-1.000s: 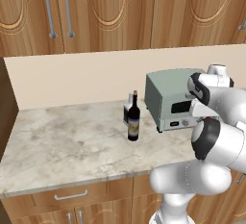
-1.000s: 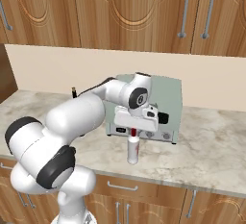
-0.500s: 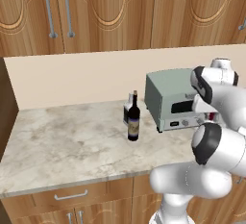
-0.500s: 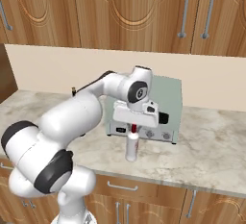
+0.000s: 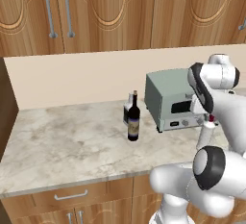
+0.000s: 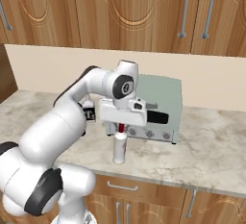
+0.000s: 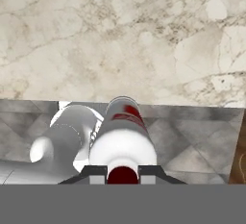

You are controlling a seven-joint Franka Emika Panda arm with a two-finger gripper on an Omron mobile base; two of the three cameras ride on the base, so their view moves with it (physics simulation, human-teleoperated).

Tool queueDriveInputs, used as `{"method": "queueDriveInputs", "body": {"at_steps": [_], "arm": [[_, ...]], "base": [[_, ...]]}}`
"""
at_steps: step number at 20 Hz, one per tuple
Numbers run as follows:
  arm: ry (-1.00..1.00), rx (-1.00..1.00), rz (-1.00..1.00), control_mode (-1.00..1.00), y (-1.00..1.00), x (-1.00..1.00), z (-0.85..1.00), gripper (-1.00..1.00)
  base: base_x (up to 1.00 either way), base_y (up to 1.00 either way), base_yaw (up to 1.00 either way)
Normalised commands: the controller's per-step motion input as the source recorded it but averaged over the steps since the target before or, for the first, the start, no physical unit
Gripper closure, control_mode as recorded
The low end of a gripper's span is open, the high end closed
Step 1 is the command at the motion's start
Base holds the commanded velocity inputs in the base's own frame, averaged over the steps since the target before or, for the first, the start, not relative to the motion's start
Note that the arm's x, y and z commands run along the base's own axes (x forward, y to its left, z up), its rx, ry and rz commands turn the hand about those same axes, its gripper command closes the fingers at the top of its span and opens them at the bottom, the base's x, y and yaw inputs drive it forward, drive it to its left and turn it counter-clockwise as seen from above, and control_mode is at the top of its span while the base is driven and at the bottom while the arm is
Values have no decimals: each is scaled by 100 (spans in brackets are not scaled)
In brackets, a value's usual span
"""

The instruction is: Move the drinks to the dining counter.

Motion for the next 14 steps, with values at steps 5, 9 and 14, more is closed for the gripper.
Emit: {"method": "queueDriveInputs", "body": {"at_steps": [5,9,14], "arm": [[0,-12,0,-100,99,-14,14,100],[0,-4,0,-100,81,-17,32,100],[0,0,0,-100,35,-7,18,100]], "base": [[0,0,0],[0,0,0],[0,0,0]]}}
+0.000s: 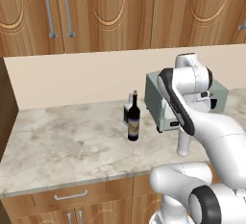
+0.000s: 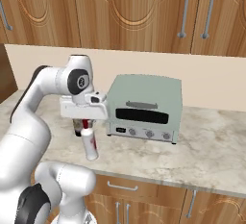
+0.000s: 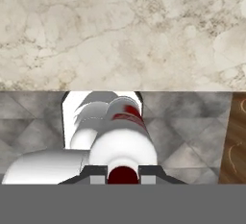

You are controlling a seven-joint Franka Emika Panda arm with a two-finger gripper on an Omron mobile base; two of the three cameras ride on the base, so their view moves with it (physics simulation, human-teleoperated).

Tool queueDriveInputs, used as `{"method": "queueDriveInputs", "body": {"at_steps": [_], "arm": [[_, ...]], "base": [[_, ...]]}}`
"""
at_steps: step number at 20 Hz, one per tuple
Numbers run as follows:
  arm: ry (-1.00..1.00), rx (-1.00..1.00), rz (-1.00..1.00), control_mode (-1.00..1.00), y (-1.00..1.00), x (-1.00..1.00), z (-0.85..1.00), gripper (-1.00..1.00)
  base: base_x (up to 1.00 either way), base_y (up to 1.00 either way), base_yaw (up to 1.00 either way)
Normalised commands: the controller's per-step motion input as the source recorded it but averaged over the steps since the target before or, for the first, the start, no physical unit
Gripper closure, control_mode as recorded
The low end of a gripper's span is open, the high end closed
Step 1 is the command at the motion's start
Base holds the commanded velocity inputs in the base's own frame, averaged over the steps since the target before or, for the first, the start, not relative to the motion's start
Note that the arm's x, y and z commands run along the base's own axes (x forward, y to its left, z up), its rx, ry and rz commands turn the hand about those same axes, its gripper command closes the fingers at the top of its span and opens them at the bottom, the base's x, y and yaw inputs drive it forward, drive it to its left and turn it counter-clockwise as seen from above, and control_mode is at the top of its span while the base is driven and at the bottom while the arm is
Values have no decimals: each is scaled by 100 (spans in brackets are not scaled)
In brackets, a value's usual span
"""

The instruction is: Move the drinks to the dining counter.

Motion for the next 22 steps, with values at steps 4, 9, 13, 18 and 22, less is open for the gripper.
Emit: {"method": "queueDriveInputs", "body": {"at_steps": [4,9,13,18,22], "arm": [[0,0,0,-100,3,0,14,100],[0,0,0,-100,0,11,17,100],[0,0,0,100,0,4,4,100],[0,0,0,100,0,0,0,100],[0,0,0,100,0,0,0,100]], "base": [[0,0,0],[0,0,0],[0,0,0],[-46,-30,-18],[-91,-58,-52]]}}
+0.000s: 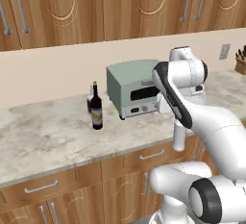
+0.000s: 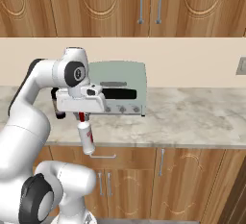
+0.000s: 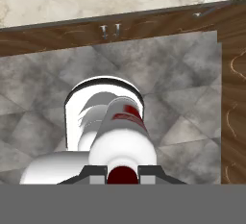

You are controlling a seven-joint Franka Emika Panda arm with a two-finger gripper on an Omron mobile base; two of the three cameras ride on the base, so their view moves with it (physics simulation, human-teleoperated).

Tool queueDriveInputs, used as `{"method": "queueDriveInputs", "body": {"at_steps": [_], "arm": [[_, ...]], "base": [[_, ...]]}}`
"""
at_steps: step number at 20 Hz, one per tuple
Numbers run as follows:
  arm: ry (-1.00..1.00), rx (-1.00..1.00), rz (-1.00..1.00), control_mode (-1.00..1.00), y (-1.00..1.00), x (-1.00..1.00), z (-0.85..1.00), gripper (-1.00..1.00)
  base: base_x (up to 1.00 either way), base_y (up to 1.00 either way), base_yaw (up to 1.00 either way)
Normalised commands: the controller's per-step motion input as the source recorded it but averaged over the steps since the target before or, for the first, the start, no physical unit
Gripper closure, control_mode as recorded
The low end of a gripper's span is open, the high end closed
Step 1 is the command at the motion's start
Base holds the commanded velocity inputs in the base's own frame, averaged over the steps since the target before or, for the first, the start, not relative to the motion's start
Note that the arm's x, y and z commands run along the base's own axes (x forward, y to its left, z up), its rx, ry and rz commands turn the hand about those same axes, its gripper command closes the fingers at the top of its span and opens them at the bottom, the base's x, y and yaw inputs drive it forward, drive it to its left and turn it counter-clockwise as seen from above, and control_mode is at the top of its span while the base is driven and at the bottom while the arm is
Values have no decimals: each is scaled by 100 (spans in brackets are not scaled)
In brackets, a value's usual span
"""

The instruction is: Move the drinks to the dining counter.

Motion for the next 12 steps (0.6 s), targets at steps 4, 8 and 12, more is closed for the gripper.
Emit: {"method": "queueDriveInputs", "body": {"at_steps": [4,8,12], "arm": [[0,0,0,100,0,0,0,100],[0,0,0,100,0,0,0,100],[0,0,0,100,0,0,0,100]], "base": [[-46,-44,-67],[-1,-29,-85],[0,-1,-96]]}}
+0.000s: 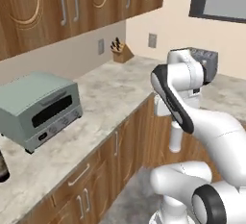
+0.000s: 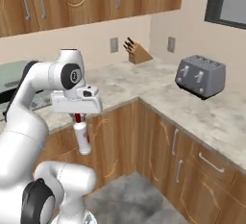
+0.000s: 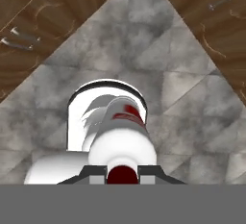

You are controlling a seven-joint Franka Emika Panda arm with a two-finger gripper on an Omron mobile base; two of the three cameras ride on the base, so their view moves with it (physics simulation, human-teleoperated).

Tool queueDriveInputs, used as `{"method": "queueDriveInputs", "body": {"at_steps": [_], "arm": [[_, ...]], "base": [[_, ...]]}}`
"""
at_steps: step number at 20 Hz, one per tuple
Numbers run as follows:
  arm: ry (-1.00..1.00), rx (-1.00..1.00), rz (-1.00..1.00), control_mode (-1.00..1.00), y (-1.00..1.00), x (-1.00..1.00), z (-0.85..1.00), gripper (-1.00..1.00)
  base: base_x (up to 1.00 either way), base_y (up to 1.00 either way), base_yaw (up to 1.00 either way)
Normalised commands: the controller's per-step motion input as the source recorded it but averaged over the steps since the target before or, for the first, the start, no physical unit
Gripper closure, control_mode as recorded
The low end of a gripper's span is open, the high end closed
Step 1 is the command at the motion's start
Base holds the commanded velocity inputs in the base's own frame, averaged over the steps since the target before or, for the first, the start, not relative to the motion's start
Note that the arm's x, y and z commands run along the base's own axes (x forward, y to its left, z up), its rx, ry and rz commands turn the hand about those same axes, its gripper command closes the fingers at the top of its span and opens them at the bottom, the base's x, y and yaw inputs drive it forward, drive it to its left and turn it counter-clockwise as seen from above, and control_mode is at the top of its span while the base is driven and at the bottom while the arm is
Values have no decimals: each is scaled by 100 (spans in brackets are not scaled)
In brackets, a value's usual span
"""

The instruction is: Move the drinks to the dining counter.

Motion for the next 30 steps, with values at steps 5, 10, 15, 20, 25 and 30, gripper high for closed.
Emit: {"method": "queueDriveInputs", "body": {"at_steps": [5,10,15,20,25,30], "arm": [[0,0,0,100,0,0,0,100],[0,0,0,100,0,0,0,100],[0,0,0,100,0,0,0,100],[0,0,0,100,0,0,0,100],[0,0,0,100,0,0,0,100],[0,0,0,100,0,0,0,100]], "base": [[0,0,-96],[0,0,-96],[0,-7,-92],[0,-16,-88],[0,-10,-92],[0,-16,-90]]}}
